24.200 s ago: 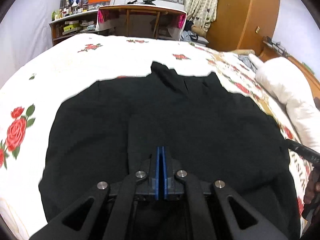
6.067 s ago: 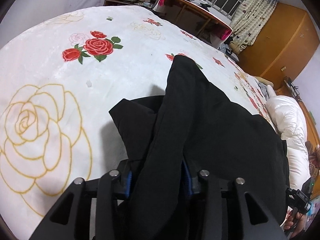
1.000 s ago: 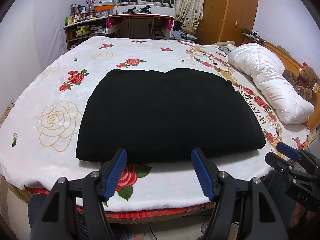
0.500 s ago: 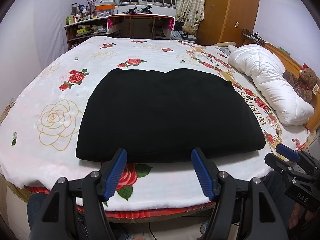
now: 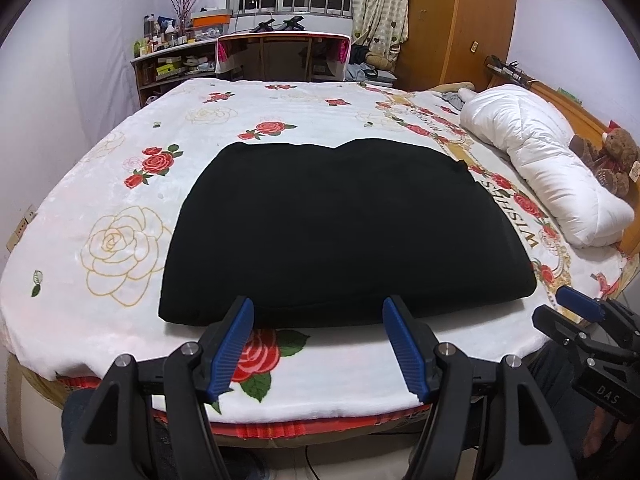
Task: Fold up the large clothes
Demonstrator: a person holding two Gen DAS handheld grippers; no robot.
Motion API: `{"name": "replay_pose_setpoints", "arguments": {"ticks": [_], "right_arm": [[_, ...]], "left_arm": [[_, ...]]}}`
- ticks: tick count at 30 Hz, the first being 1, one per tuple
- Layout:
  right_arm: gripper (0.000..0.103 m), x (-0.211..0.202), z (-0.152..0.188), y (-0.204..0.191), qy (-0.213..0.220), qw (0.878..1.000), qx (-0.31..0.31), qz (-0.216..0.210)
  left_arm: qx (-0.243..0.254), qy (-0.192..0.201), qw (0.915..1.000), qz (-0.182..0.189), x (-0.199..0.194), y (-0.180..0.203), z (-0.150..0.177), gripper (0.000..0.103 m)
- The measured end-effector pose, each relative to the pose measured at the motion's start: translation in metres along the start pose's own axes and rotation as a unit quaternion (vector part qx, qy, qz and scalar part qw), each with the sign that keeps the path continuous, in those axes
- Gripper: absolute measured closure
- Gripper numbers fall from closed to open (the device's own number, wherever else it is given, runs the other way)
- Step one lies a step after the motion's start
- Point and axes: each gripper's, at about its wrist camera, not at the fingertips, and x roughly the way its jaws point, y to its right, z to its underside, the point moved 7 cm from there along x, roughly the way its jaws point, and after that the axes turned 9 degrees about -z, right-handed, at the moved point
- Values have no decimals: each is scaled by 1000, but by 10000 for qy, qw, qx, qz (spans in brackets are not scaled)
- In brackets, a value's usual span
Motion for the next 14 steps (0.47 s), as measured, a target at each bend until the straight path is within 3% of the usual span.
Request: {"name": "replay_pose_setpoints", "arguments": {"ticks": [14], "right_arm": [[45,-1,1,2,-10,10000,1,5]], "left_arm": [[-22,-42,10000,-66,3,-2,2,33]]}}
